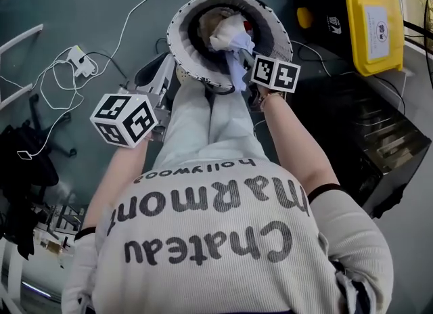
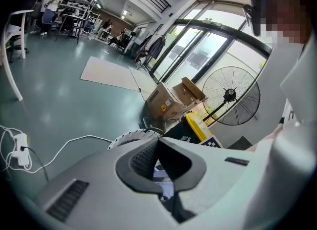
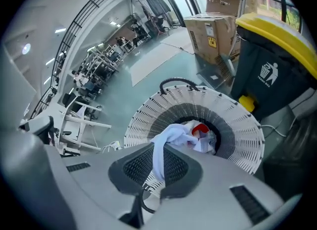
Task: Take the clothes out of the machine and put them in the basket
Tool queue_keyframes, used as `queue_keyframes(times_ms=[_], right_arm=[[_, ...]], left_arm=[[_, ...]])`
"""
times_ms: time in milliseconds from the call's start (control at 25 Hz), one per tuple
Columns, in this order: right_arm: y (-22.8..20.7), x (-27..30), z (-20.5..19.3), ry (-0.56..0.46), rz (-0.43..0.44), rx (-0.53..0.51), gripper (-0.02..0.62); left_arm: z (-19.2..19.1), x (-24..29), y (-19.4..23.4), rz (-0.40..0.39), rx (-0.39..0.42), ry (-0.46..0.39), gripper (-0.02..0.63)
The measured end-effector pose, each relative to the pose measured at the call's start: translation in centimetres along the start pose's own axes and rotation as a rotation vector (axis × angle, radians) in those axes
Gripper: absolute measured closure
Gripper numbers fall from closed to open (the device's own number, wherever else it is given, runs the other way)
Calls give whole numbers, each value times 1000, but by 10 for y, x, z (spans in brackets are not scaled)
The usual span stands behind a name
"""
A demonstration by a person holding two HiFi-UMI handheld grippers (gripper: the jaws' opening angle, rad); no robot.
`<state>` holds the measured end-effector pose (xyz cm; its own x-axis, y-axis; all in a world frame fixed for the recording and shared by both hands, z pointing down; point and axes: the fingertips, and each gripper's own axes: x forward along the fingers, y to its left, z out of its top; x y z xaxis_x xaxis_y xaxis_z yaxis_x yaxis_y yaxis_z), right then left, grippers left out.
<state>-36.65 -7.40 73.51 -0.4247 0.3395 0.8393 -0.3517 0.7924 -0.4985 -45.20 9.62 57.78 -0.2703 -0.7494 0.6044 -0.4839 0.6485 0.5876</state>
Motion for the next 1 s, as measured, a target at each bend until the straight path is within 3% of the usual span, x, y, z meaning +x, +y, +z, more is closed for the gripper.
queue_keyframes(times_ms=[440,680,880,1000], right_arm=[[-12,38,-35,39,-3,55,551],[-43,44,-53,61,-19,78,551],[-74,61,-66,73,-40,149,551],[-85,73,-68,97,-54,117,551]], left_arm=[[-33,25,19,-50,12,89,598],[-58,44,17,-54,31,129,598],[-80,55,15,-55,-5,136,598],[-95,63,16,-52,-30,148,598]])
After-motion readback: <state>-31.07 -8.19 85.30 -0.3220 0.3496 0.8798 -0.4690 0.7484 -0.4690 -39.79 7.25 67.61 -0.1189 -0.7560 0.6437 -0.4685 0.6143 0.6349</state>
